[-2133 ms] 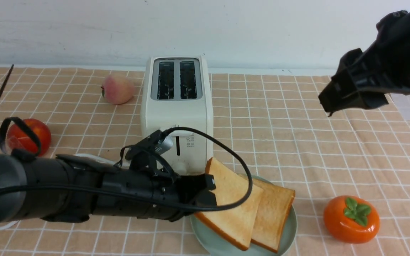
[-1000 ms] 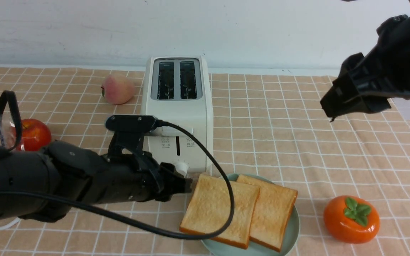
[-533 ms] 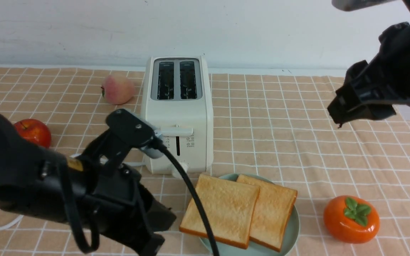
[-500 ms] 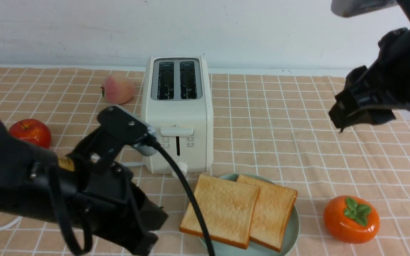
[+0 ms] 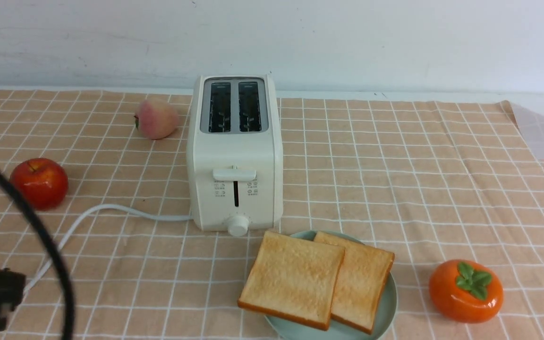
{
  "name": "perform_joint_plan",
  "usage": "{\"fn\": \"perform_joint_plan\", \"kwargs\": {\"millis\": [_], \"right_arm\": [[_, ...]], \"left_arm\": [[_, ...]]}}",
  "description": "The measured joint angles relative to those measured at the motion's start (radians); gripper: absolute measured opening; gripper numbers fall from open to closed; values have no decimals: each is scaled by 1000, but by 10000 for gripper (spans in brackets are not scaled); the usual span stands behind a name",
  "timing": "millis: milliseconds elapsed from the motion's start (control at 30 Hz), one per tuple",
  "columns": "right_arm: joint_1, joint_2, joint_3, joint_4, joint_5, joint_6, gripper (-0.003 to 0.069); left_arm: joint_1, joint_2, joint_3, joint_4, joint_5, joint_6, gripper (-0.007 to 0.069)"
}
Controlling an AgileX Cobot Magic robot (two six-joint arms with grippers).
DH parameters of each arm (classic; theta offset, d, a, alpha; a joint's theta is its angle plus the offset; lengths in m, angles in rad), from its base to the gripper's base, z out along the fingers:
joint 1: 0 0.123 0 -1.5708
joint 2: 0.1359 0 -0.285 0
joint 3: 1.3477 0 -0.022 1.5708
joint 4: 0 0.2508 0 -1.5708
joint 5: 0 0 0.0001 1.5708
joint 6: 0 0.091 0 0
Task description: Take toasted bread from bread machine on light coffee tablecloth place on plate.
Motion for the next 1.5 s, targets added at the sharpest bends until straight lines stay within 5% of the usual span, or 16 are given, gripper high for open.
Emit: {"fn": "perform_joint_plan", "kwargs": {"millis": [200, 467, 1500], "right_arm": [[0, -378, 404, 4, -347, 80, -19], [0, -700, 798, 4, -448, 193, -19], [0, -844, 873, 0, -470, 205, -8]], "left_arm": [[0, -191, 0, -24, 63, 0, -14], [0, -311, 0, -152, 129, 0, -14], [0, -325, 11, -198, 151, 3, -3]]}}
